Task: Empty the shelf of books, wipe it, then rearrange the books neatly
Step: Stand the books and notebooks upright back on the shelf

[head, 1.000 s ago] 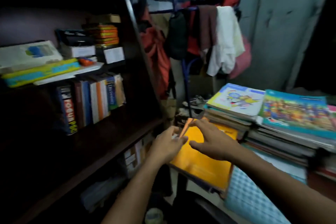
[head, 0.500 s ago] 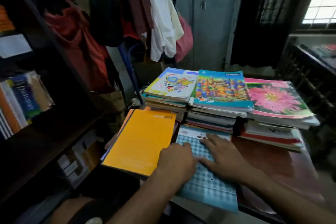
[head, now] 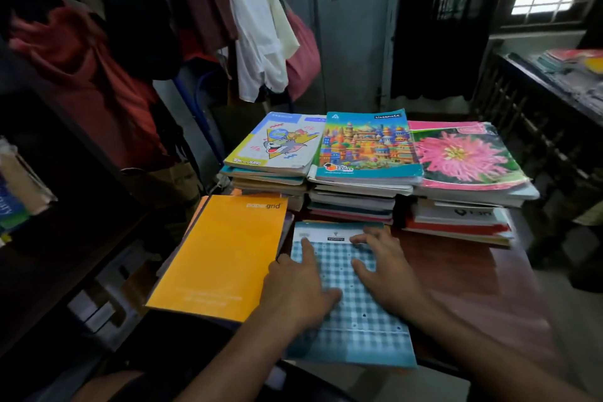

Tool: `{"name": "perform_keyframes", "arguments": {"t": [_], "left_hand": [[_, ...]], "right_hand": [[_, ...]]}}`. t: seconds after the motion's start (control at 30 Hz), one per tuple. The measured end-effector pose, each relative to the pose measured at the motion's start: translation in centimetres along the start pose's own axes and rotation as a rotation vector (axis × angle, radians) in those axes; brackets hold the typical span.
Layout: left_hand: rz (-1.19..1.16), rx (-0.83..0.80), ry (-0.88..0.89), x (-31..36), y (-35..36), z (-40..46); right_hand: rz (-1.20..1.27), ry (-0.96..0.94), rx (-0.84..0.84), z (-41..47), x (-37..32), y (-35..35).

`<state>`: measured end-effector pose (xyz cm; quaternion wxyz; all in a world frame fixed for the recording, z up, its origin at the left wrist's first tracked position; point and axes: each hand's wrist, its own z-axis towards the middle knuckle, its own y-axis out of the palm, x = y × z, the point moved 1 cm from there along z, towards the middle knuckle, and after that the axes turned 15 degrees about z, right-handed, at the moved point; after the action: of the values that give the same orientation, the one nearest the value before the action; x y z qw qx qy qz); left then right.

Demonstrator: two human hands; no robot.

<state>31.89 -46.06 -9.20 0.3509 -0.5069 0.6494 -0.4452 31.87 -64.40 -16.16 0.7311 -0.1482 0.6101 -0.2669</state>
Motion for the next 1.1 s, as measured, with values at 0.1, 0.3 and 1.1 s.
{"name": "perform_keyframes", "arguments": {"t": [0.1, 0.3, 1.1], "left_hand": [[-0.456, 0.008, -0.067, -0.7, -0.1, 0.4], [-1.023, -0.064, -0.083, -0.3, -2.1, 0.3], [-1.3, 0.378, -0.034, -18.5, -6.5, -5.8]], "right_hand": [[0.026, 0.013, -0.03, 0.1, 0.3, -0.7], [0.105, 0.03, -0.043, 0.6, -0.6, -0.8], [1.006, 0.38, -0.146, 3.8, -18.1, 8.0]]}}
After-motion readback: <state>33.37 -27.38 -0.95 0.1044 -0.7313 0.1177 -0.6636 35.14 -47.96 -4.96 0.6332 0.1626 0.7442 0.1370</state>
